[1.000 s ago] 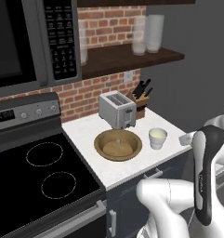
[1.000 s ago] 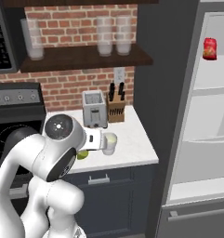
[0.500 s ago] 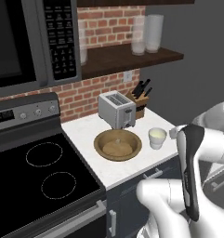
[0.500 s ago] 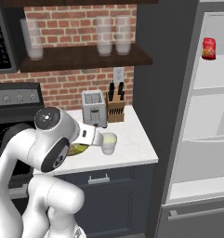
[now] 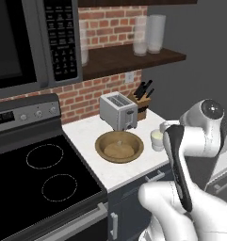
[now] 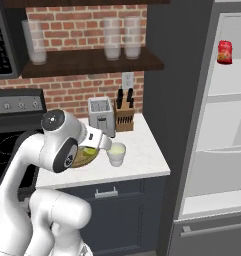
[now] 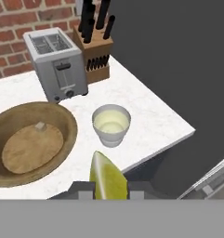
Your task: Grab a lemon wedge from the fridge and one ice cube from the ice bowl, and put them in the glass of lemonade.
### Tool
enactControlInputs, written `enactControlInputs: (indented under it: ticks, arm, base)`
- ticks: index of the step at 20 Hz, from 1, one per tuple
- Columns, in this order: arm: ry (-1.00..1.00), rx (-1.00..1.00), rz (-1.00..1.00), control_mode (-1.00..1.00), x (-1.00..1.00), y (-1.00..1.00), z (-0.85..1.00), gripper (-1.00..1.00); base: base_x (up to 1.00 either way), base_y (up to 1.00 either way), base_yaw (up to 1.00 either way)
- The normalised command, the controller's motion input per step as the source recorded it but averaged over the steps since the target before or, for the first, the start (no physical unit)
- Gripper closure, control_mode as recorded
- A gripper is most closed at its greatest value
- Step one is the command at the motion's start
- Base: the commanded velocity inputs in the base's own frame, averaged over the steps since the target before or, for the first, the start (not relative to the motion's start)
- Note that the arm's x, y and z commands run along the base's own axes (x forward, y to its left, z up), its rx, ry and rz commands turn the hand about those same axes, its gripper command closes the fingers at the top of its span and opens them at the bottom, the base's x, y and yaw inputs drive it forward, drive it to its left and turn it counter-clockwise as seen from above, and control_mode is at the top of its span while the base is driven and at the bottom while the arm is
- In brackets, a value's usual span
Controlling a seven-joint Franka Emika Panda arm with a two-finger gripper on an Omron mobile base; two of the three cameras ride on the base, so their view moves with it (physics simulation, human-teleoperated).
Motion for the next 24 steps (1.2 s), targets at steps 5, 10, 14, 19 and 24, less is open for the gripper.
enactControlInputs:
  ticks: [5, 10, 14, 19, 24]
  arm:
    - [0.0, 0.0, -0.05, -1.0, 0.61, 0.0, -0.12, 1.0]
    - [0.0, 0.0, 0.0, -1.0, 0.44, -0.03, -0.39, 1.0]
    - [0.0, 0.01, 0.0, -1.0, 0.39, -0.11, -0.38, 1.0]
    - [0.0, 0.08, 0.0, -1.0, 0.53, -0.2, -0.11, 1.0]
    - [0.0, 0.1, 0.0, -1.0, 0.53, -0.12, 0.0, 1.0]
  base:
    - [0.0, 0.0, 0.0]
    - [0.0, 0.0, 0.0]
    - [0.0, 0.0, 0.0]
    - [0.0, 0.0, 0.0]
    - [0.0, 0.0, 0.0]
